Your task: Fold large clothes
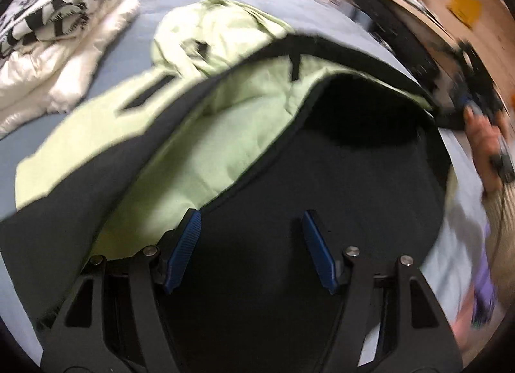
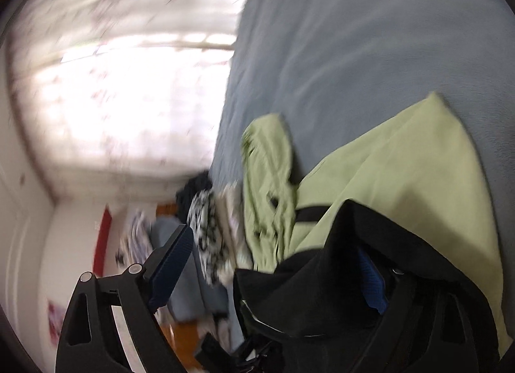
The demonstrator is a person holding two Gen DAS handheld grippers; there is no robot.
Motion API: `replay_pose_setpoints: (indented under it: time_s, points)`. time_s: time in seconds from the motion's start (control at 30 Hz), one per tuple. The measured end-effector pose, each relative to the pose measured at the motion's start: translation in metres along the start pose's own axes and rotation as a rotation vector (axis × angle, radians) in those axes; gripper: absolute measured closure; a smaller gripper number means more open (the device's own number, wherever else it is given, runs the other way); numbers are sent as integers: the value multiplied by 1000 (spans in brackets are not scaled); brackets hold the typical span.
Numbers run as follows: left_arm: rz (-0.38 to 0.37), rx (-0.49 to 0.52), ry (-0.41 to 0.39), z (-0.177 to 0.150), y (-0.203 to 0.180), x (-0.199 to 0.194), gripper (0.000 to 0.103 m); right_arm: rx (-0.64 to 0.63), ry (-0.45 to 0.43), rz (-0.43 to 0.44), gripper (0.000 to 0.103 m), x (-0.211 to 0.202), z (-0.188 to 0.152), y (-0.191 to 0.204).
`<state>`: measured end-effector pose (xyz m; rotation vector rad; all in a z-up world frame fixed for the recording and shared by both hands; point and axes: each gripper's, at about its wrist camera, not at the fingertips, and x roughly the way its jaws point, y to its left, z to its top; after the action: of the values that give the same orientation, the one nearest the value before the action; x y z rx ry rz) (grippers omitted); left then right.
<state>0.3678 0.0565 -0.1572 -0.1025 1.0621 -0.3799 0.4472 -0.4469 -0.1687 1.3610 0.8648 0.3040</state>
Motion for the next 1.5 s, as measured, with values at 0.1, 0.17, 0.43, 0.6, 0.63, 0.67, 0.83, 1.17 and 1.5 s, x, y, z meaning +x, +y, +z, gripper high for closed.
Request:
replay_pose_setpoints:
  time_s: [0.1,0.17,0.43,0.6,0.63,0.67,0.83,1.17,1.5]
  points:
    - [57,-96,-52,27,11,4,41,43,-8,-24,8,3,10,-9]
    - [67,-147,-75,40,18,4,41,34,14,-59,7,6,12,-11]
    - [174,-226,-218,59,45,-28,41,-141,93,-111,7,3,2,3]
    - [134,-253,-271,47,70,-70,41,-414,81,-255,7,-9,-15,31]
    - [131,-250,-271,44,75,-75,41,-482,66,-308,7,-11,-19,37]
    - [132,-251,-269,38,82,-81,41,-525,50,-342,7,-12,-21,39]
    - [107,-302,-248,-1,129,-104,41,-678,20,-460,8,-13,-21,35]
    - [104,-17,-96,-62,138,-108,41,-722,67,-497,13,21,-11,-2]
    - [407,338,-10,-39,112,-47,40,-862,101,-600,16,65,-23,0]
